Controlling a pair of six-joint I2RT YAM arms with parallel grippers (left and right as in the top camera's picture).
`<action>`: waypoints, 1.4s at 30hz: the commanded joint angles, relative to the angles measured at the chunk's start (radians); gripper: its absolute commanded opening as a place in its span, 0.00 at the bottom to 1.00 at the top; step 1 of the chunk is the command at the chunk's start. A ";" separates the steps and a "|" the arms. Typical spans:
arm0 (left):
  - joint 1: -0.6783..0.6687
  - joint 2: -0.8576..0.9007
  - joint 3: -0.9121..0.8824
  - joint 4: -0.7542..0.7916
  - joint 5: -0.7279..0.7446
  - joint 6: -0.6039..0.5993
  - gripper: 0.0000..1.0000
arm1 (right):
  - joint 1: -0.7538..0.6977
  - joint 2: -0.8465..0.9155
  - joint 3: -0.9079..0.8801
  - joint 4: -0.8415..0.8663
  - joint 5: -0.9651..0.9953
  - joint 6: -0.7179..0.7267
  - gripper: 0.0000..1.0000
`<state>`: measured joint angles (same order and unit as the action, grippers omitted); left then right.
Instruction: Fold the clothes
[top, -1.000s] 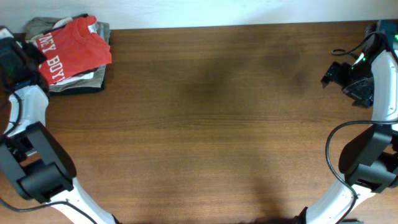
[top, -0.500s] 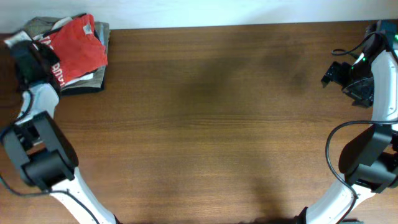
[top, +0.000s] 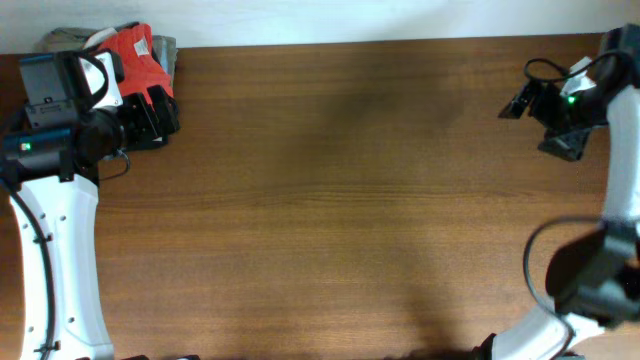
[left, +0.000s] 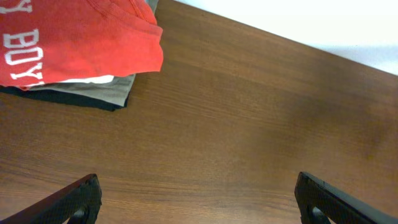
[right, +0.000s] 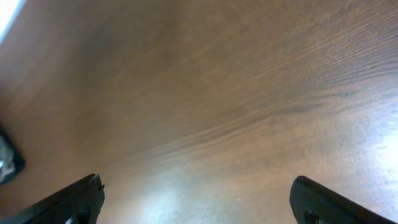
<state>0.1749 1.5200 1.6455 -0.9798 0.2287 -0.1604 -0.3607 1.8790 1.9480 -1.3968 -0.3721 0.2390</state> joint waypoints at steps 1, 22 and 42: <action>0.000 -0.014 -0.006 -0.002 0.019 0.005 0.99 | 0.039 -0.302 0.016 -0.062 -0.035 -0.112 0.99; 0.000 -0.014 -0.006 -0.003 0.019 0.005 0.99 | 0.289 -1.423 -0.758 0.257 0.099 -0.166 0.99; 0.000 -0.014 -0.006 -0.003 0.019 0.005 0.99 | 0.387 -1.875 -1.942 1.370 0.219 -0.176 0.99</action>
<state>0.1749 1.5200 1.6447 -0.9836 0.2363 -0.1604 0.0204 0.0113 0.0113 0.0418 -0.1730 0.0673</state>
